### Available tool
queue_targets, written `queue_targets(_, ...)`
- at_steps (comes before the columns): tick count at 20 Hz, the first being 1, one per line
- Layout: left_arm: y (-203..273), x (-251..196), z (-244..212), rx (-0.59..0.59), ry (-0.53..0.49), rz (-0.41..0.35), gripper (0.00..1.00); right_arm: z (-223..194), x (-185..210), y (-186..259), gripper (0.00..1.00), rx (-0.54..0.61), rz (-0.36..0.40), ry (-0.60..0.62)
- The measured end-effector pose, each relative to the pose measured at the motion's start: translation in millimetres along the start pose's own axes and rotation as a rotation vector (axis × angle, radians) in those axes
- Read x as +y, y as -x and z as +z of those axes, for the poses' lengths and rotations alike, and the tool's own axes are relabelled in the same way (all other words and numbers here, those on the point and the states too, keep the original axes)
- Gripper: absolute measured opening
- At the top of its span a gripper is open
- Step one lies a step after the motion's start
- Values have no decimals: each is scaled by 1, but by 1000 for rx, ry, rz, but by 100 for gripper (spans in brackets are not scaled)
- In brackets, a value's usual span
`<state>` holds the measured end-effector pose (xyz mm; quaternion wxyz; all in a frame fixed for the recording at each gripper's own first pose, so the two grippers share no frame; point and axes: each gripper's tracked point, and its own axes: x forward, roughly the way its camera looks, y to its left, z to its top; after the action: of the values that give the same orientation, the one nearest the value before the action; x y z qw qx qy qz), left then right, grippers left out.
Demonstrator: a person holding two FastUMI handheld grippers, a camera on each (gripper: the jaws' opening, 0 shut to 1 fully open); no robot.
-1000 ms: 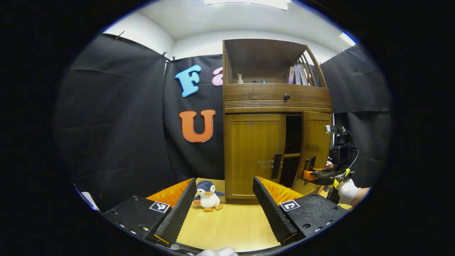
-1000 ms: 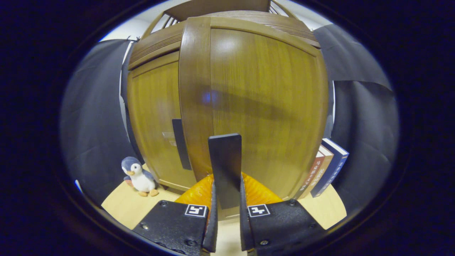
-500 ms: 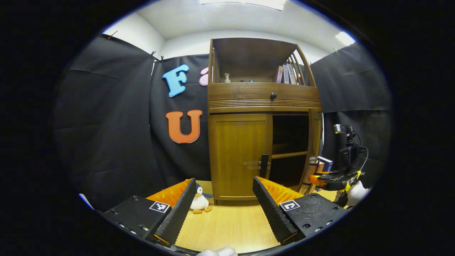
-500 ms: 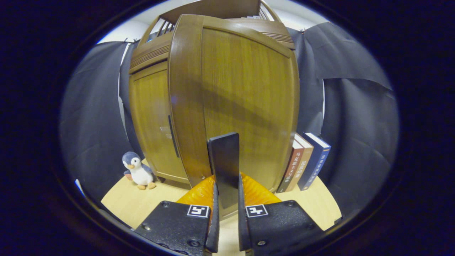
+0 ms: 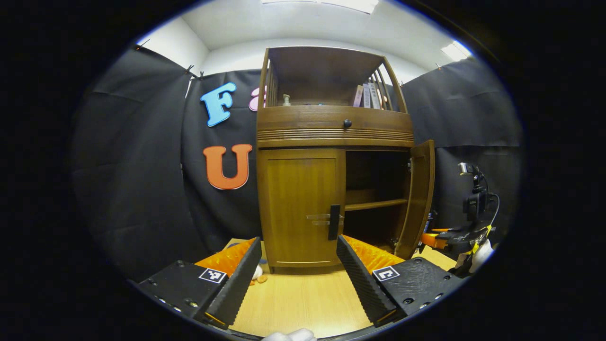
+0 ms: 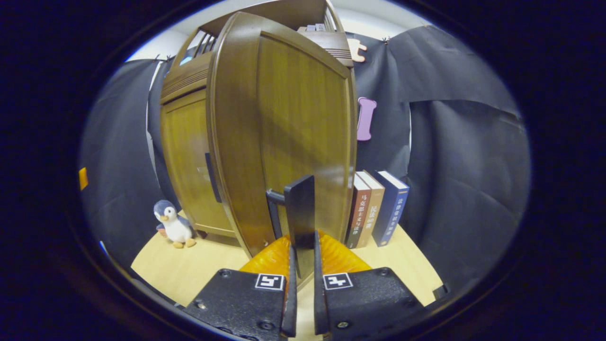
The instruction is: Open the right door of the double-door shoe cabinet with the right hand, and open the left door with the left hand.
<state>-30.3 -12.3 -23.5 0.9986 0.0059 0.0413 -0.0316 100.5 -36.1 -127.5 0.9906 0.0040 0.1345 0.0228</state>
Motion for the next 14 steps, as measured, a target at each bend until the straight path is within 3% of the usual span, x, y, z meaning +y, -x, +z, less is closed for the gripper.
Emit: queue_targets(14, -7, -34, -2, 17, -17, -62, 96, -1, -96, 21, 4, -11, -105, -44)
